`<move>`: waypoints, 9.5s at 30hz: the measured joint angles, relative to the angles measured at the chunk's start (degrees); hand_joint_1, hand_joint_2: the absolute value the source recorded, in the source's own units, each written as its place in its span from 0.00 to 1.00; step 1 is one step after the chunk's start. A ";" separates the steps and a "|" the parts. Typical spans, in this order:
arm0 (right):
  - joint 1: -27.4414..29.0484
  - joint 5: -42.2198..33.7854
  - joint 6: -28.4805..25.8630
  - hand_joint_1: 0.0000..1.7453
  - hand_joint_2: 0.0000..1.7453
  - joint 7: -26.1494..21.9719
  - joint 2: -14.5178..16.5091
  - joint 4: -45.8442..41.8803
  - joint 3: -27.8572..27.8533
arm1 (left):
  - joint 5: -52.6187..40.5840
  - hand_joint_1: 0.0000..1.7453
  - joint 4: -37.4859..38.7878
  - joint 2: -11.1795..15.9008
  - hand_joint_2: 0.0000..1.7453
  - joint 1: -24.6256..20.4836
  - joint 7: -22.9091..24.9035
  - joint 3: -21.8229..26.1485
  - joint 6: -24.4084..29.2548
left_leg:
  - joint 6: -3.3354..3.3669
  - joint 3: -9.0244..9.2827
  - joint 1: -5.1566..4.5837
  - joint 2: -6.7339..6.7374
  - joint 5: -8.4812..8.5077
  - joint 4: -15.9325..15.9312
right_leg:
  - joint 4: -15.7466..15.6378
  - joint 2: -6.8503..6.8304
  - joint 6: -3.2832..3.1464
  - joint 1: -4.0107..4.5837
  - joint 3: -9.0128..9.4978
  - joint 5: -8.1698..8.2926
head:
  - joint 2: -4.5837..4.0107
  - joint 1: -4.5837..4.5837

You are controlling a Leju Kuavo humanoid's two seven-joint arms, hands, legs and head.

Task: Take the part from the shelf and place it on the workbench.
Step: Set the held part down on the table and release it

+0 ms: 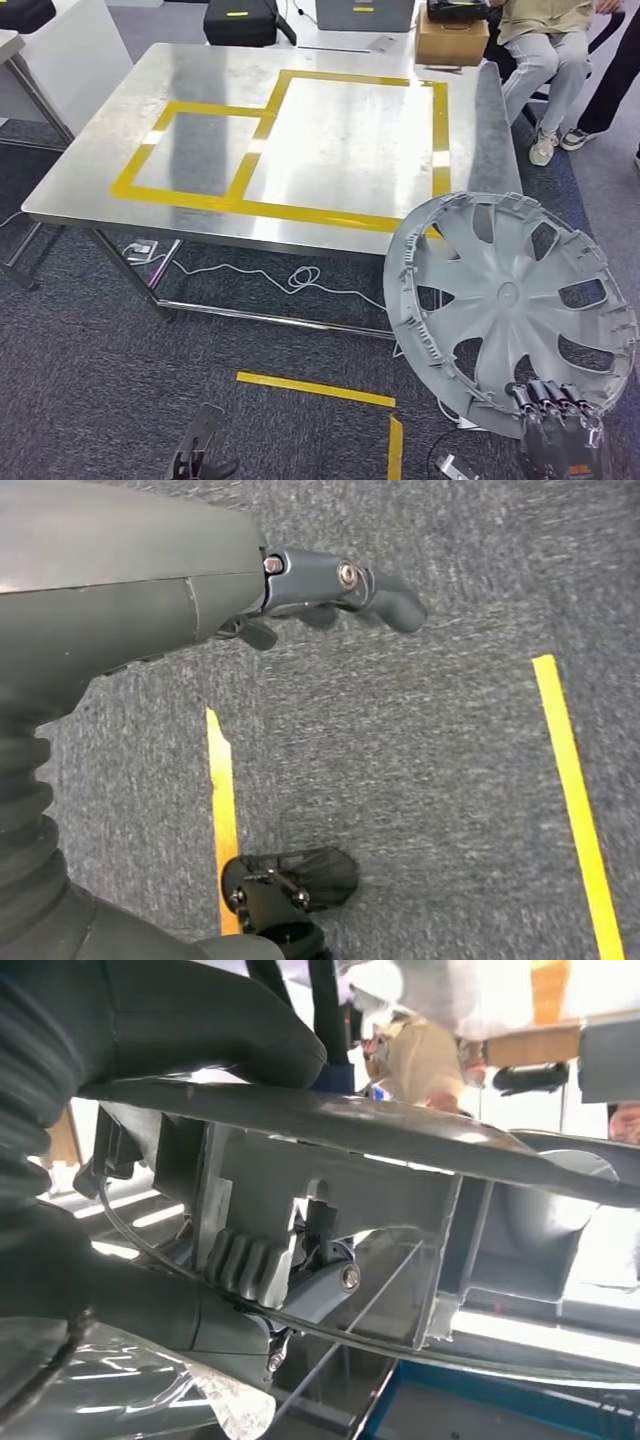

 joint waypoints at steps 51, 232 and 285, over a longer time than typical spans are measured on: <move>-0.51 -0.02 -0.01 1.00 1.00 0.04 -0.04 0.18 0.29 | 0.08 0.00 0.00 -0.22 1.00 -0.10 -0.07 0.24 0.27 | -2.53 -1.56 0.52 0.01 -7.45 8.96 | -0.57 -0.74 -1.79 0.24 -2.25 2.82 | 0.02 -0.32; -30.41 -5.27 8.34 1.00 1.00 5.81 -4.47 20.97 15.90 | -1.60 0.00 0.00 -0.72 1.00 0.01 0.85 0.27 -2.22 | -0.89 -1.09 0.04 -0.25 0.84 0.24 | -1.00 -0.70 -0.52 0.93 1.86 -0.94 | 0.01 0.36; -55.20 -8.09 13.16 1.00 1.00 3.13 9.27 51.78 28.23 | -4.96 0.00 0.00 -2.37 1.00 -0.86 3.38 -5.69 -4.97 | -0.81 -1.10 0.07 -0.28 0.97 0.24 | -0.95 -0.74 -0.38 0.95 1.85 -0.84 | 0.01 0.36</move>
